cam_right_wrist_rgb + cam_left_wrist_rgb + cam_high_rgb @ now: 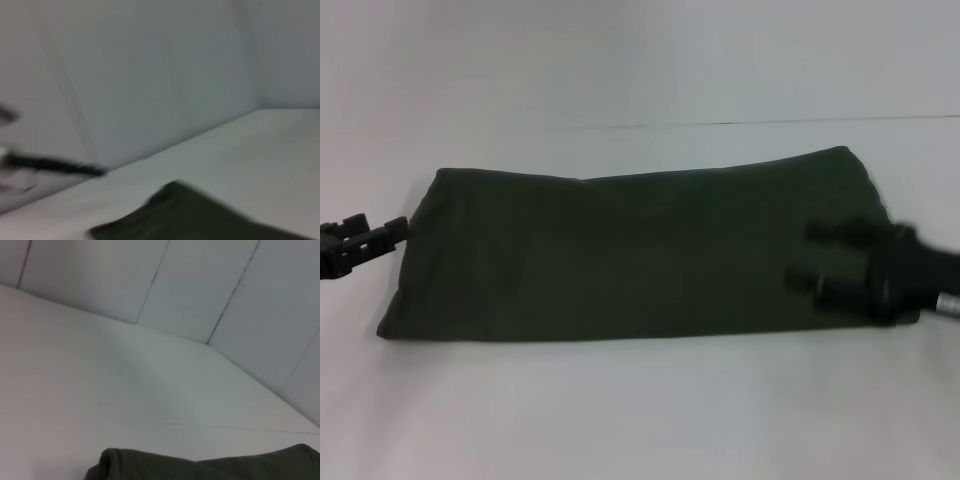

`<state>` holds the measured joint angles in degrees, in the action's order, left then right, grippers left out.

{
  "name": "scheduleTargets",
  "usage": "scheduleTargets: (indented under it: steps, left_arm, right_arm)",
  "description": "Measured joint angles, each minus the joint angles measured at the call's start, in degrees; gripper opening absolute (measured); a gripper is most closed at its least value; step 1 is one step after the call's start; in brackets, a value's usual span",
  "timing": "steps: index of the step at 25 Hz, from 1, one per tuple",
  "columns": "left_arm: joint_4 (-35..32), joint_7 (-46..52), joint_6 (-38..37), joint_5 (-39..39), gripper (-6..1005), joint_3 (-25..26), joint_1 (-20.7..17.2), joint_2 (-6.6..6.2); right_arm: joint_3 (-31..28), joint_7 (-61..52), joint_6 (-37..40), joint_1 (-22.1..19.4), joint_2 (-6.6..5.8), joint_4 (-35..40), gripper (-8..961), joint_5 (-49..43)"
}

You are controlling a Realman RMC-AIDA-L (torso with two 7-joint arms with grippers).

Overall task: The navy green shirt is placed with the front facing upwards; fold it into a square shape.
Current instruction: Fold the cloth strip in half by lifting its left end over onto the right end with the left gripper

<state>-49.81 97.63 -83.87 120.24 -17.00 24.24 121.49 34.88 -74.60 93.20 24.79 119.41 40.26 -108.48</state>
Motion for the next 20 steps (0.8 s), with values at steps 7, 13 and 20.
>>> scheduleTargets:
  steps: [7, 13, 20]
  left_arm:
    - [-1.76, 5.48, 1.52, 9.33, 797, -0.68, 1.55, -0.34]
    - [-4.38, 13.06, 2.48, 19.57, 797, -5.05, 2.63, -0.27]
    - [-5.04, 16.41, 6.38, 24.48, 798, -8.88, 2.64, 0.55]
  right_arm:
    - [3.46, 2.95, 9.70, 0.08, 0.25, 1.95, 778, -8.15]
    - [4.79, 2.77, 9.81, -0.26, 0.22, 2.05, 775, -8.37]
    - [5.08, 2.68, 9.45, 0.19, 0.39, 2.02, 769, -8.41]
